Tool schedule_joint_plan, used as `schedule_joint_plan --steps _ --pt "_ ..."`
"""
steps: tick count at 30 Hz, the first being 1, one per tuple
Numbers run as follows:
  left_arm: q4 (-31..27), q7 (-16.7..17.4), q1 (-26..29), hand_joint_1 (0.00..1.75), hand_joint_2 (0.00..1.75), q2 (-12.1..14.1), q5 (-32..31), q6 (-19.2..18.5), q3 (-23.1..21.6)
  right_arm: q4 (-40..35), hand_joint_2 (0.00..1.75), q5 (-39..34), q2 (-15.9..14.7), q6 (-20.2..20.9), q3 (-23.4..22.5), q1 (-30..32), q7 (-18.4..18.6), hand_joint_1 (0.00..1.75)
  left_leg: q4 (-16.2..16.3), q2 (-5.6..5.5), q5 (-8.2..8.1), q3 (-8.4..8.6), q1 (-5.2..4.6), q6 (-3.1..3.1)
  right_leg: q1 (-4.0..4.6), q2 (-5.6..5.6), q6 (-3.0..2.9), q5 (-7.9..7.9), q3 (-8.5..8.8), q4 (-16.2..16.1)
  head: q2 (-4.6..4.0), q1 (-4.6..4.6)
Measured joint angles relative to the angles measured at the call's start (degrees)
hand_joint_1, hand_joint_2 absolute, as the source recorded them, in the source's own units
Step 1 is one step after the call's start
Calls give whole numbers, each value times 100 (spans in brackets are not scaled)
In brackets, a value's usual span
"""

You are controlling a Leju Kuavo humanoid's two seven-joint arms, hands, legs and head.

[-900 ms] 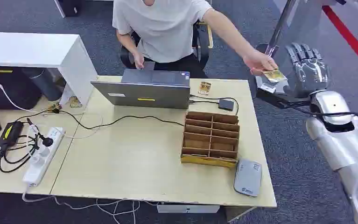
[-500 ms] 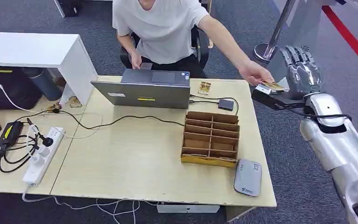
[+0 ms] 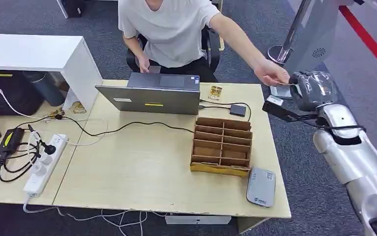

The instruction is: Pass the card to the sensor for recognition and then transmit it.

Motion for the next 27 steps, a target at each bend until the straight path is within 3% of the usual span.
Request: schedule_joint_plan --steps 6,11,18,27 --pt "7 -199 10 0 175 -15 39 -315 0 -59 175 0 63 52 2 14 -68 175 0 1 0 -1 0 0 0 2 0 0 -2 0 0 2" --pt "7 -269 15 0 175 -48 142 -177 0 -440 175 -61 70 -414 -96 449 11 175 1 -5 -1 0 1 0 1 -4 -1 -2 -3 -3 0 4" --pt "7 -129 40 0 175 -48 290 -98 11 -2024 175 280 57 -1341 -889 2546 -192 175 0 -23 -24 -3 6 -12 5 -22 -6 -25 2 -4 0 2" --pt "7 -17 32 0 175 -50 396 -68 55 -3486 175 507 76 -1657 -1656 4410 -467 175 0 -15 -40 -2 6 -20 5 -17 -15 -35 -1 -4 0 0"
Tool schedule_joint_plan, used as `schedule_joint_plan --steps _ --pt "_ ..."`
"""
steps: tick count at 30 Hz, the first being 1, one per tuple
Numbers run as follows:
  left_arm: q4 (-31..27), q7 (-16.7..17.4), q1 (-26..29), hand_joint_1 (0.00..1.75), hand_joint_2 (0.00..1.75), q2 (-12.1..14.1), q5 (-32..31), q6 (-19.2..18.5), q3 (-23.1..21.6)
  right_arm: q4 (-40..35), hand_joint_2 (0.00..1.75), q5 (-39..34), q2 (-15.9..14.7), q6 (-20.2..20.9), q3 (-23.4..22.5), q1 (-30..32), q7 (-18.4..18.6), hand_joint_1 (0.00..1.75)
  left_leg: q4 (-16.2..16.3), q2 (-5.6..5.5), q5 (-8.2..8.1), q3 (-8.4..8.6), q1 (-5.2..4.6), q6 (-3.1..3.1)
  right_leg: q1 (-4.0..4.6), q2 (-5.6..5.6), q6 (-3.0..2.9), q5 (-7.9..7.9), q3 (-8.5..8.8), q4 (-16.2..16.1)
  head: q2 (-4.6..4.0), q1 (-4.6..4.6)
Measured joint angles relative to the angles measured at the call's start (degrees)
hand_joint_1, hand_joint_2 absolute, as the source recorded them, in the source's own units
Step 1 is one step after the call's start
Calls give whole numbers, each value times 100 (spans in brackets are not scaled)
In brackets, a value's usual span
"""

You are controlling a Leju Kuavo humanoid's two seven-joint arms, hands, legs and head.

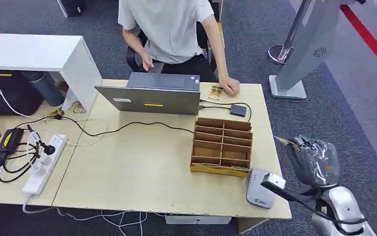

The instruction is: Pass the card to the sensor for recognition and then transmit it.

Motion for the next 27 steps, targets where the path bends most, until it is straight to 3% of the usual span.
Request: schedule_joint_plan --steps 6,14,27 --pt "0 9 -6 0 175 -2 -22 44 2 -344 175 156 136 -24 -105 513 -99 175 -1 13 0 4 1 0 1 9 -5 -3 -1 0 0 2" --pt "0 61 -21 0 175 -2 -55 57 2 -230 175 276 365 -20 -83 631 -96 175 -1 14 0 6 1 0 1 11 -6 -2 1 1 0 2" --pt "0 221 -33 0 175 -26 -184 35 2 1617 175 916 916 -387 378 396 428 175 -1 14 0 5 4 -1 4 11 -8 -4 1 1 0 2"
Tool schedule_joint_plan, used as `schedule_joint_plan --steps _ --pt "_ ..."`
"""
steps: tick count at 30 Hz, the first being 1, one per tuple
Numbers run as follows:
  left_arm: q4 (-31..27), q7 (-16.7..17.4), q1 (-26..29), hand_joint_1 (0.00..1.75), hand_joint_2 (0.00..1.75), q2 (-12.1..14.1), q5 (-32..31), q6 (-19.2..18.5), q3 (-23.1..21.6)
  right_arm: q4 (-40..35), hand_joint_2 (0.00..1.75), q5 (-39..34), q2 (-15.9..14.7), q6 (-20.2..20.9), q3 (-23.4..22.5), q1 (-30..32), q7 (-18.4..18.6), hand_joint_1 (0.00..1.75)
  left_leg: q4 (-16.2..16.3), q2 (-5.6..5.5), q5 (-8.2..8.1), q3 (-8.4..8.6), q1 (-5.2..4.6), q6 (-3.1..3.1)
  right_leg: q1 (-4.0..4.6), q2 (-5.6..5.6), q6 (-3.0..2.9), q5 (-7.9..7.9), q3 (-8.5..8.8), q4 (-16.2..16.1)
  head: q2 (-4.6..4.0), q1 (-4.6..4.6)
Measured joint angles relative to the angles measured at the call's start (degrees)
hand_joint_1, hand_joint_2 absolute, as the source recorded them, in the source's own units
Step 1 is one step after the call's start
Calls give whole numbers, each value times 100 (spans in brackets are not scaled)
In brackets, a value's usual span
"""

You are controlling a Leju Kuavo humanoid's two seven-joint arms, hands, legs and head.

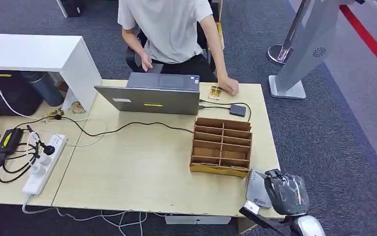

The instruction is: Pass the card to the sensor for recognition and then transmit it.

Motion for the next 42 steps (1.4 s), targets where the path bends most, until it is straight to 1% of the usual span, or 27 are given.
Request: schedule_joint_plan --steps 5,12,14,18,21,22,23,24,25,28,29,31,32,34,36,40,41,42 --pt "0 61 -6 0 175 0 -41 4 0 476 175 67 103 -118 -20 -114 -33 175 0 4 0 4 0 0 0 4 0 0 2 0 0 0" --pt "0 111 -12 0 175 0 -50 11 0 712 175 48 175 -127 -35 -222 -53 175 0 3 -2 17 0 -2 0 3 -1 -4 5 -1 0 0" --pt "0 142 -17 0 175 0 -66 15 0 719 175 50 181 -129 -81 -227 -110 175 0 2 -2 20 0 -2 0 3 -1 -4 9 -2 0 0" --pt "0 199 -19 0 175 2 -127 31 0 388 175 -121 170 -81 -214 -247 -179 175 0 6 -1 15 -2 -1 -1 5 1 3 19 0 0 0" --pt "0 207 -21 0 175 2 -175 33 -2 -106 175 -269 83 42 -245 -509 -149 175 0 30 -1 15 -2 -2 -1 30 -1 12 11 1 0 0" --pt "0 207 -21 0 175 2 -252 31 -2 -237 175 -271 43 44 -245 -646 -21 175 1 32 0 17 -2 -1 0 35 2 15 12 1 0 -2" --pt "0 207 -29 0 175 2 -409 28 -2 -353 175 -267 -51 68 -172 -843 213 175 1 31 3 12 -4 -1 -2 34 3 18 9 4 0 2" --pt "0 207 -46 0 175 2 -571 24 -2 -460 175 -267 -162 206 -59 -1146 418 175 1 33 9 12 -5 -5 -5 39 -1 26 0 4 0 -2" --pt "0 218 -60 0 175 7 -664 22 -2 -531 175 -256 -225 388 0 -1453 437 175 0 41 12 9 -3 -9 -3 46 -3 28 -1 5 0 0" --pt "0 269 -83 0 175 7 -806 2 -2 -462 175 -72 -234 956 211 -2472 409 175 0 65 17 11 -1 -15 0 65 -8 42 -7 7 0 0" --pt "0 277 -95 0 175 9 -833 -11 -2 -341 175 -7 -203 1161 337 -2842 437 175 0 66 24 12 0 -12 0 66 -10 45 -9 7 0 0" --pt "0 299 -99 0 175 9 -898 -33 -2 -2 175 109 -99 1435 607 -3507 531 175 -1 62 34 8 4 -14 6 62 -9 50 -10 8 0 0" --pt "0 301 -104 0 175 9 -918 -46 -2 182 175 172 -14 1534 729 -3784 594 175 -1 59 36 7 7 -13 8 58 -10 50 -10 8 0 2" --pt "0 308 -108 0 175 9 -944 -59 -4 575 175 227 168 1587 981 -4251 699 175 -1 59 40 8 9 -18 9 58 -15 54 -13 9 0 -2" --pt "0 310 -109 0 175 9 -953 -63 -4 833 175 269 291 1580 1167 -4534 739 175 -1 38 40 5 12 -19 12 42 -15 53 -11 9 0 2" --pt "0 310 -109 0 175 9 -979 -68 -7 1132 175 350 415 1600 1353 -4779 776 175 -1 27 40 -10 14 -18 13 32 -14 51 -11 9 0 2" --pt "0 312 -109 0 175 9 -1023 -77 -13 1228 175 530 450 1738 1434 -4881 861 175 -2 28 40 -13 13 -19 13 35 -14 51 -14 9 0 2" --pt "0 315 -112 0 175 11 -1097 -81 -57 1463 175 790 556 1990 1568 -5077 951 175 -2 32 40 -15 12 -19 12 39 -16 53 -19 10 0 0"
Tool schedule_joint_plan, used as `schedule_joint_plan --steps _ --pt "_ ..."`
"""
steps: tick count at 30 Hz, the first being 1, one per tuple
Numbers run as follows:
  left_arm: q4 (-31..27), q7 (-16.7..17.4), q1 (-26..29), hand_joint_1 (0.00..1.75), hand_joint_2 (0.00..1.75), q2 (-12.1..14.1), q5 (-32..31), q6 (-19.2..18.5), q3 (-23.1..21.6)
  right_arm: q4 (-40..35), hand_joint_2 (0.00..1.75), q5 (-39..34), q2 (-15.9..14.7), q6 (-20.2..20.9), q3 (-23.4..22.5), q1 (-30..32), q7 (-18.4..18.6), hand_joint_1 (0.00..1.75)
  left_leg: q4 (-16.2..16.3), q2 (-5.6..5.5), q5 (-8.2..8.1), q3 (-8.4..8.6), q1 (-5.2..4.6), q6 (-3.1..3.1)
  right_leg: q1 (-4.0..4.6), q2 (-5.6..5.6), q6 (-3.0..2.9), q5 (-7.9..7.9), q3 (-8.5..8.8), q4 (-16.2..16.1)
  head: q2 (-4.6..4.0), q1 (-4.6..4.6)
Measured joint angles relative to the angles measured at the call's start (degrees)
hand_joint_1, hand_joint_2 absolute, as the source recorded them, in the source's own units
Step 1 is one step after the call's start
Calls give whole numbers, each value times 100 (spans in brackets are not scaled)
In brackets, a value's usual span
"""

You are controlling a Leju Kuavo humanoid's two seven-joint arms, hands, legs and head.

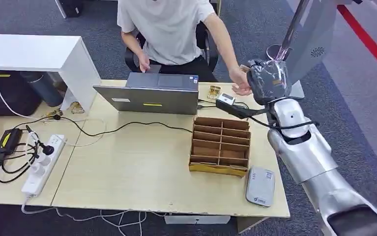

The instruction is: Pass the card to the sensor for recognition and then transmit it.

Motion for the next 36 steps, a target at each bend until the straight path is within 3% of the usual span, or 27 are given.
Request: schedule_joint_plan --steps 3,6,11,12,29,33,36 --pt "0 -7 -7 0 175 7 -119 -7 -99 969 175 296 345 318 376 -600 229 175 1 13 0 3 0 0 0 11 0 1 -9 -1 0 0" --pt "0 7 -9 0 175 11 -221 -9 -217 1864 175 193 649 222 524 -1009 295 175 2 -4 8 3 2 0 1 -7 0 2 -5 -1 0 2" --pt "0 46 -10 0 175 11 -254 -9 -343 2633 175 47 874 23 607 -1243 247 175 2 -22 9 0 4 -1 4 -25 0 1 0 -1 0 0" --pt "0 48 -10 0 175 11 -254 -15 -350 2716 175 10 880 -46 609 -1249 203 0 2 -21 9 -1 4 0 4 -24 0 1 0 -1 0 2" --pt "0 46 11 0 175 15 -175 -81 -429 3041 175 -65 918 -259 690 -1268 -16 0 3 -15 9 -1 4 0 4 -19 0 1 -6 -4 0 2" --pt "0 35 18 0 175 15 -44 -70 -426 2849 175 -283 850 -734 692 -1075 -350 0 3 -15 8 -1 4 0 4 -19 0 0 -9 -5 0 2" --pt "0 9 27 0 175 15 129 -63 -413 2026 175 -419 576 -1033 690 -538 -521 0 4 -20 7 -1 4 1 4 -24 0 -1 -7 -10 0 2"
